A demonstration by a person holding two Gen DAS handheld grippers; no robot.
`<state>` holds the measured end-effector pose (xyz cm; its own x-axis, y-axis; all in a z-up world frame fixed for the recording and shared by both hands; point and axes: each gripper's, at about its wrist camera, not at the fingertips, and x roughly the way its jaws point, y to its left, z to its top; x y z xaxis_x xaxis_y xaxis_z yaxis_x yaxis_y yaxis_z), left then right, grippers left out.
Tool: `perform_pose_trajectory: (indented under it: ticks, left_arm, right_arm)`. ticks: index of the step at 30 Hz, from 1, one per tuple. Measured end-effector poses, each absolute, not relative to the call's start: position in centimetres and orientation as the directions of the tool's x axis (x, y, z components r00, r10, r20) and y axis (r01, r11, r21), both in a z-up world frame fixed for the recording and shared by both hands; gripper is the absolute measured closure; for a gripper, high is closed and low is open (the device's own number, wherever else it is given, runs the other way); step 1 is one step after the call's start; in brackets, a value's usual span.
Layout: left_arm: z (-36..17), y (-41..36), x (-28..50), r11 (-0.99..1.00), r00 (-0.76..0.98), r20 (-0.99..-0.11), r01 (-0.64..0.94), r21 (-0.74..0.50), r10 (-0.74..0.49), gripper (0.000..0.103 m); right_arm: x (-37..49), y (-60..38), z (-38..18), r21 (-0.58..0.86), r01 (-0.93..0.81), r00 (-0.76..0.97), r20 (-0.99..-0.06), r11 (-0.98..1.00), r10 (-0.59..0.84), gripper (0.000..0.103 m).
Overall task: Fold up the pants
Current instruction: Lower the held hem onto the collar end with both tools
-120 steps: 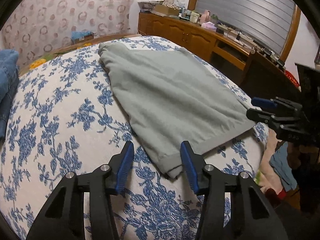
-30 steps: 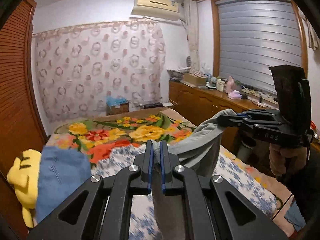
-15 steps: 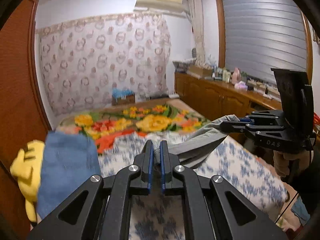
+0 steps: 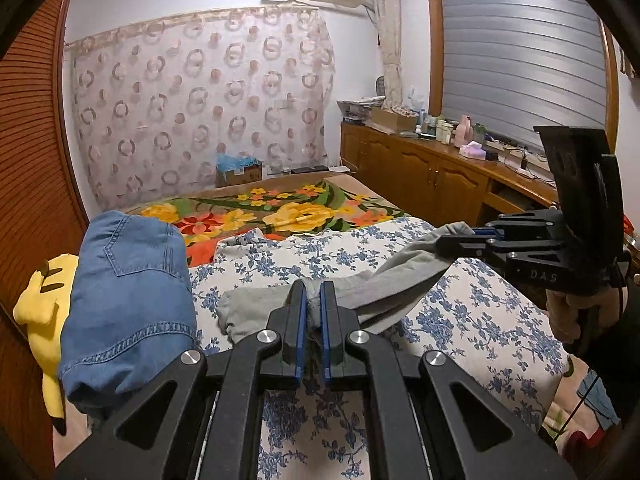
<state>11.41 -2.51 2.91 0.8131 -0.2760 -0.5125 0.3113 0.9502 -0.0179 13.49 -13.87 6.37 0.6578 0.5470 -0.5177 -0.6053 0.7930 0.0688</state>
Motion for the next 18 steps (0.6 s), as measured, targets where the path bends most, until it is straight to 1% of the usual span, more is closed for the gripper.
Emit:
perform_pose_trajectory:
  ticks: [7,18]
  left_arm:
    - [1.9,-1.9,11.4,0.947,0.799,-0.528,0.318,-0.037,-0.289,0.096]
    - [-2.0,-1.0,8.8,0.945,0.756,-0.576,0.313,-0.097,-0.31,0.096]
  right_arm:
    - [12.6,-13.7,5.4,0.076,-0.614,0.64,-0.535,0.786,0.552,0.093]
    - [10.7,-13.3,1.8,0.145,-0.608,0.584,-0.585,0.78,0.563,0.093]
